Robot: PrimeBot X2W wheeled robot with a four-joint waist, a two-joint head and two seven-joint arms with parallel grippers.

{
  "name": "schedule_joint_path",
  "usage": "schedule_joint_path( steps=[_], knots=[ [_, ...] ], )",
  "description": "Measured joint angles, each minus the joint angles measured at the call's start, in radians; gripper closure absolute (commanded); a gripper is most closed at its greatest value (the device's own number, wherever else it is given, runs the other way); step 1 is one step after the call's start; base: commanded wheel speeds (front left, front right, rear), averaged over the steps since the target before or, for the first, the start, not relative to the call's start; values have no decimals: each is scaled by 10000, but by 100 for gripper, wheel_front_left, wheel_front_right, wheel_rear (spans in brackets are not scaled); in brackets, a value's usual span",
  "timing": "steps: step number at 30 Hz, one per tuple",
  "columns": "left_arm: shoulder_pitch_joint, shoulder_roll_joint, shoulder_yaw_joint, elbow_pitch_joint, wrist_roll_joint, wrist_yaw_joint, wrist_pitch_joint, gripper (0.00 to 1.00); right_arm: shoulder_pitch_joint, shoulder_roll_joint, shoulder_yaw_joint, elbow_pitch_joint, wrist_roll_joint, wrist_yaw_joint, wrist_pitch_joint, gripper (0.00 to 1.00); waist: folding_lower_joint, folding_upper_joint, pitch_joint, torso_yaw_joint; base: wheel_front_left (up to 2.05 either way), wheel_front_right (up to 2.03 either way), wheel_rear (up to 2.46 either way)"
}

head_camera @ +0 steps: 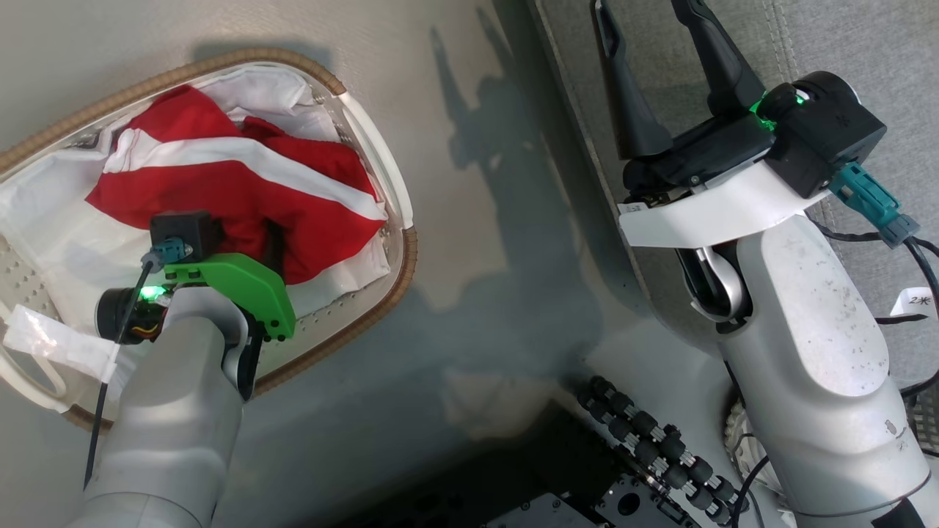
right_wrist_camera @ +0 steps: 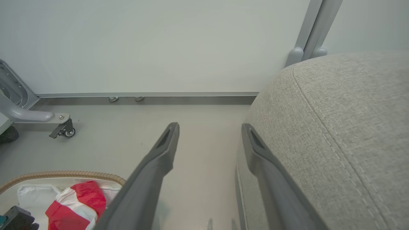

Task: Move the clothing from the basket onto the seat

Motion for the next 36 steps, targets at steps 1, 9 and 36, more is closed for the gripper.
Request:
schedule_joint_path(
  steps=[1,9,36],
  knots=[
    [-60,23,-94,38,-71,0,-2,0,0,0,-8,0,0,0,0,0,0,0,42,3,0,0,0],
    [-335,104,-631,355,-343,0,-4,100,-7,4,-27,86,0,0,0,0,0,0,92,80,0,0,0],
    [2691,-297,-255,-2324,-546,-2,-46,100,1433,21,-58,1494,-633,0,0,0,-2,0,-3508,810,0,0,0]
  ],
)
